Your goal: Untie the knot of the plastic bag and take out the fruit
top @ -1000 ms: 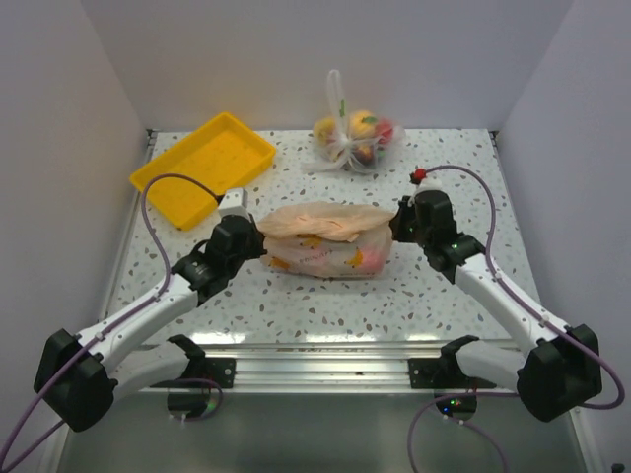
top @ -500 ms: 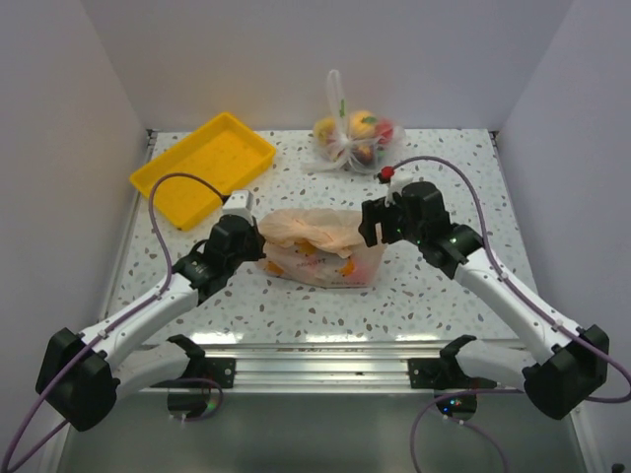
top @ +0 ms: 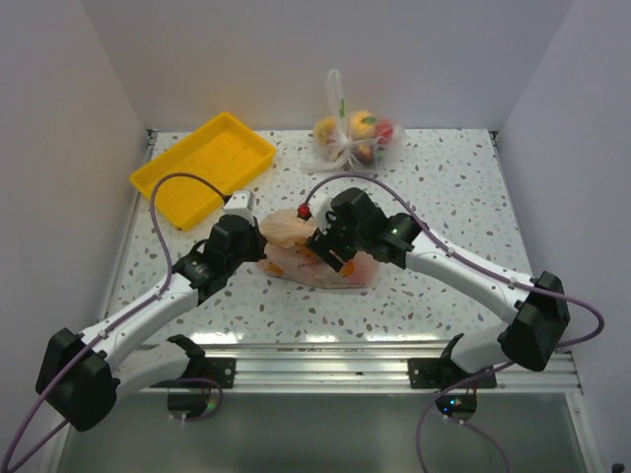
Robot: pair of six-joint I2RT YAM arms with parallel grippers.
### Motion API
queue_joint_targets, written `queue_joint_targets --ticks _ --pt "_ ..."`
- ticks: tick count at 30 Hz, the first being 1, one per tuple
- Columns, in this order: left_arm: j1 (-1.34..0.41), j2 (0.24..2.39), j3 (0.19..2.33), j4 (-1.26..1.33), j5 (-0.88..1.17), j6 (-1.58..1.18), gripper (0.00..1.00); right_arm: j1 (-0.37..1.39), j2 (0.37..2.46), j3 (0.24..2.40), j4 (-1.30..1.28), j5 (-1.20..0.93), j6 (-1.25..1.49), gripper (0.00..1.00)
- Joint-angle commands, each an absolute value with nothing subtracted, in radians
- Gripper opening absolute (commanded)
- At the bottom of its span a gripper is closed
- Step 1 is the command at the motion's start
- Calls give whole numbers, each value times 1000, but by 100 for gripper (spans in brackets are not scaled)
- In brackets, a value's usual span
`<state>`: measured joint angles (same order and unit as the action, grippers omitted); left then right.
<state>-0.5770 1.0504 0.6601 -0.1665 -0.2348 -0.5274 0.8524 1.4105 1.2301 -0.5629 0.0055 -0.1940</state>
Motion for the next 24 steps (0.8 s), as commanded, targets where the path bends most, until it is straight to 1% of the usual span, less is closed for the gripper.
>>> queue_joint_targets --ticks 1,4,5,8,11,12,13,14,15,16,19,23,24 --pt "-572 1025 701 -170 -232 -515 0 859 1437 1243 -583 61 -255 71" --pt "-571 1019 701 -179 -242 -518 0 865 1451 1209 -563 101 -258 65" --pt "-572 1017 700 -183 -245 -518 0 867 1465 1204 -563 110 -258 60" --pt "-572 1016 701 -190 -258 -518 0 865 1471 1178 -551 143 -258 54" --pt "-572 1014 700 -195 -261 -520 0 867 1470 1166 -546 149 -256 43" --pt "-572 1015 699 -198 -267 -520 0 865 1462 1164 -549 156 -252 31" --pt "-572 1014 699 -204 -284 -522 0 865 1454 1160 -549 167 -250 24" --pt "-572 1014 699 -209 -293 -528 0 865 1444 1154 -542 181 -250 16" --pt "-572 1014 701 -228 -308 -537 0 864 1407 1144 -532 204 -249 4" --pt "-572 1015 703 -242 -346 -548 0 862 1385 1122 -502 215 -249 0" --pt "-571 1022 706 -287 -414 -600 0 815 1286 1097 -453 218 -223 0" --pt "-563 1028 707 -307 -440 -633 0 665 1161 1080 -385 141 -109 0" --pt "-557 1034 709 -304 -434 -638 0 651 1134 1065 -341 144 -88 0"
